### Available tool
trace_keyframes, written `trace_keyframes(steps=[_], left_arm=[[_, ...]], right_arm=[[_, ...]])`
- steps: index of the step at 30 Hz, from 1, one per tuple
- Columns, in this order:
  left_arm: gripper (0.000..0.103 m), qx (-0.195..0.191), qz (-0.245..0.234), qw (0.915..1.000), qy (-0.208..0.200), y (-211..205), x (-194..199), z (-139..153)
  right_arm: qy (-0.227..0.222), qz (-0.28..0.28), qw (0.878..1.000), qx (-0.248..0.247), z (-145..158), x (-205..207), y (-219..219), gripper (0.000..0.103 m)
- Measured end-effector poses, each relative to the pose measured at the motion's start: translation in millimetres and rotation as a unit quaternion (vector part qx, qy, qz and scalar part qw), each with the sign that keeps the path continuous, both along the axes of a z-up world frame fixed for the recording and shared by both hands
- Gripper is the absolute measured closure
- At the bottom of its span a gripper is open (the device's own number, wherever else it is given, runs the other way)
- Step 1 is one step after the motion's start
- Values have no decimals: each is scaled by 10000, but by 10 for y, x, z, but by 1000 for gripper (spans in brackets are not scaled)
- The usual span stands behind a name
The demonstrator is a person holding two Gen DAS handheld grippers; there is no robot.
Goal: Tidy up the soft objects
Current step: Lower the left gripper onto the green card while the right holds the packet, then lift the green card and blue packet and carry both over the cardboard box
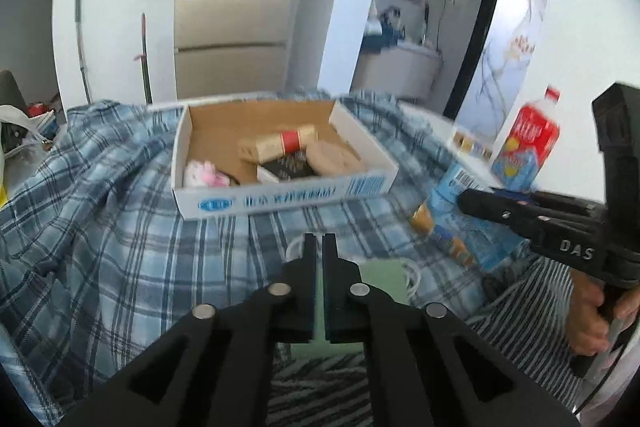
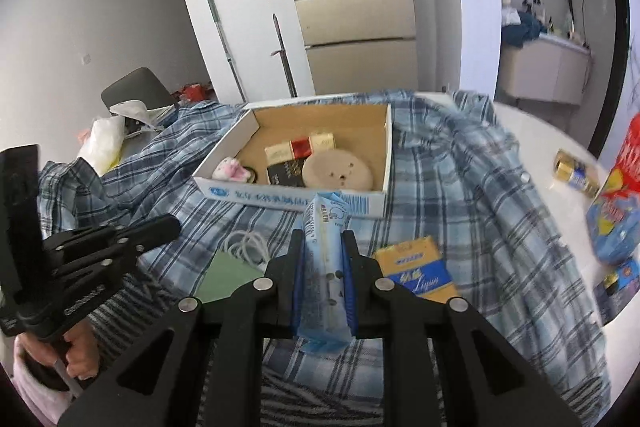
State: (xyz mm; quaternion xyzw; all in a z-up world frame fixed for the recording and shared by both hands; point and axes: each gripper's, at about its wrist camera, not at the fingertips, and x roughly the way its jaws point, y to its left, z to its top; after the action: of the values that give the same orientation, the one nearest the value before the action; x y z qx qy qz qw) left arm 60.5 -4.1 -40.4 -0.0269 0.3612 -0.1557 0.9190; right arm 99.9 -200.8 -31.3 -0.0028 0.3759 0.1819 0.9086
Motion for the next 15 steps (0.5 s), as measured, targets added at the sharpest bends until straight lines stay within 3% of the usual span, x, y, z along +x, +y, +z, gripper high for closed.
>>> trace_keyframes(steps=[4,7,10,12,13,14,15], left_arm=[[101,280,37,9987,435,-71,97,-168],[101,-80,-67,9974,717,-16,147,-241],[98,-282,-220,9951,927,6,176,-277],[69,-204,-283,9942,1022,-42,185,-296],[32,-158,-282,9944,1006,-65,181,-291],[7,-130,-270,9951,943,-82,170,-278],[5,-105,-240,9961,848,-98,149,-250]], right_arm=[[450,128,9989,-48,-136,4,25,87],[746,237,9969,61,-217,28,37,87],[741,252,9969,81,-226,26,26,87],[614,239,9978,-28,-212,17,42,87],[615,200,9978,-117,-220,28,48,87],[707,153,9972,-183,-244,53,46,87],[808,181,9965,-97,-264,70,30,87]])
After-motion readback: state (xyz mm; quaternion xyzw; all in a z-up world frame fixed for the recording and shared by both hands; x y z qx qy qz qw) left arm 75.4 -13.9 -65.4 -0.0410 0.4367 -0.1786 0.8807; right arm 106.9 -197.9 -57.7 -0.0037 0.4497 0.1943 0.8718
